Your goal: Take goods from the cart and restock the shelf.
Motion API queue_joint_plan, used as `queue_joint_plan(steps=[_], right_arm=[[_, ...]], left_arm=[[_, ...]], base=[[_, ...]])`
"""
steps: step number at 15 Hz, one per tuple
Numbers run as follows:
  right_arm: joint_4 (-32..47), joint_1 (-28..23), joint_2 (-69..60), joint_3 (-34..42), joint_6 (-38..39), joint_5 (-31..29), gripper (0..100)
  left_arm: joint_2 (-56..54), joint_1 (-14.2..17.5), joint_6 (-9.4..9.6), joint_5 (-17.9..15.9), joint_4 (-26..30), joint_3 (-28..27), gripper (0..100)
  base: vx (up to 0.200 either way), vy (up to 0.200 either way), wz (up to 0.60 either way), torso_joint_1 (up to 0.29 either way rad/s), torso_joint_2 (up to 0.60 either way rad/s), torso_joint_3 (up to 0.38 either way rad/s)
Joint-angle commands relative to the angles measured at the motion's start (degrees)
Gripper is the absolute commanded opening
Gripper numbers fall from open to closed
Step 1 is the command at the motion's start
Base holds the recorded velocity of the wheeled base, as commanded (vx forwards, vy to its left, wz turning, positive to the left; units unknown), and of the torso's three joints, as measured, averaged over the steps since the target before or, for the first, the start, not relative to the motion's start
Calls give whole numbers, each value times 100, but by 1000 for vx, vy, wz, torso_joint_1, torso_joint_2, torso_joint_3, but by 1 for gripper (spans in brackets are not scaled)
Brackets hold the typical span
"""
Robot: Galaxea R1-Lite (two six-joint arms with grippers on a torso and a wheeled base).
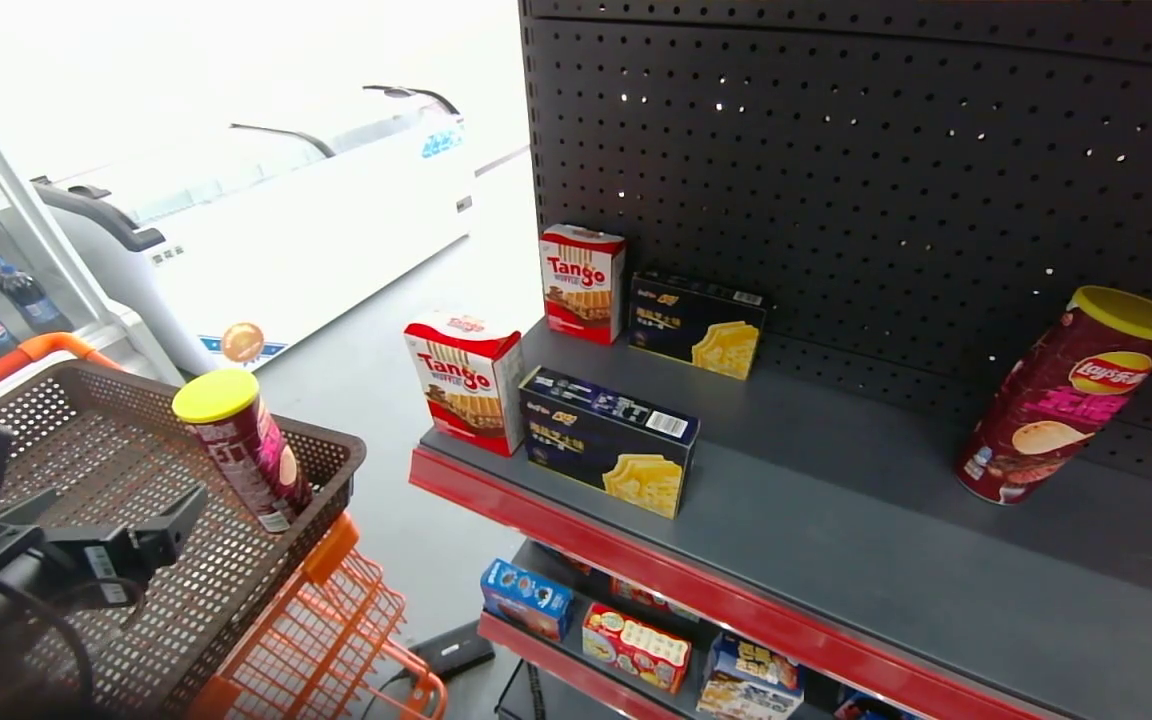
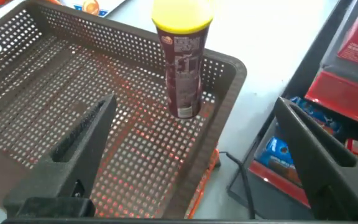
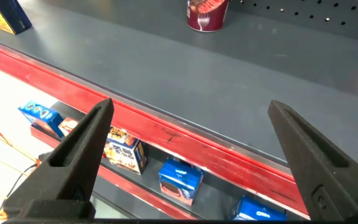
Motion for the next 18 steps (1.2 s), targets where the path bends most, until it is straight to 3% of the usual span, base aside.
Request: queue_joint_plan(steps=[1, 4, 6, 8, 11, 13, 18], right_arm=[[0, -9, 8, 1, -4, -5, 100], [0, -9, 8, 1, -4, 4, 100], [8, -9, 8, 1, 5, 4, 100], [8, 0, 8, 1, 5, 4, 100], [0, -9, 8, 1, -4, 4, 100], [0, -9, 8, 1, -4, 4, 100], [0, -9, 8, 1, -4, -5, 100]], left_arm=[[1468, 58, -66, -7, -1020, -18, 100], [2399, 243, 48, 2, -2171, -115, 100], [2944, 357, 276, 2, -2602, -291, 100], [3393, 471, 285, 2, -2927, -678, 100], [4061, 691, 294, -16, -2944, -1469, 100], [4307, 752, 294, -25, -2944, -1680, 100], [4939, 823, 294, -517, -2936, -2558, 100]], base=[[0, 0, 0, 0, 0, 0], [0, 0, 0, 0, 0, 0], [0, 0, 0, 0, 0, 0], [0, 0, 0, 0, 0, 0], [0, 0, 0, 0, 0, 0], [0, 0, 0, 0, 0, 0], [0, 0, 0, 0, 0, 0]])
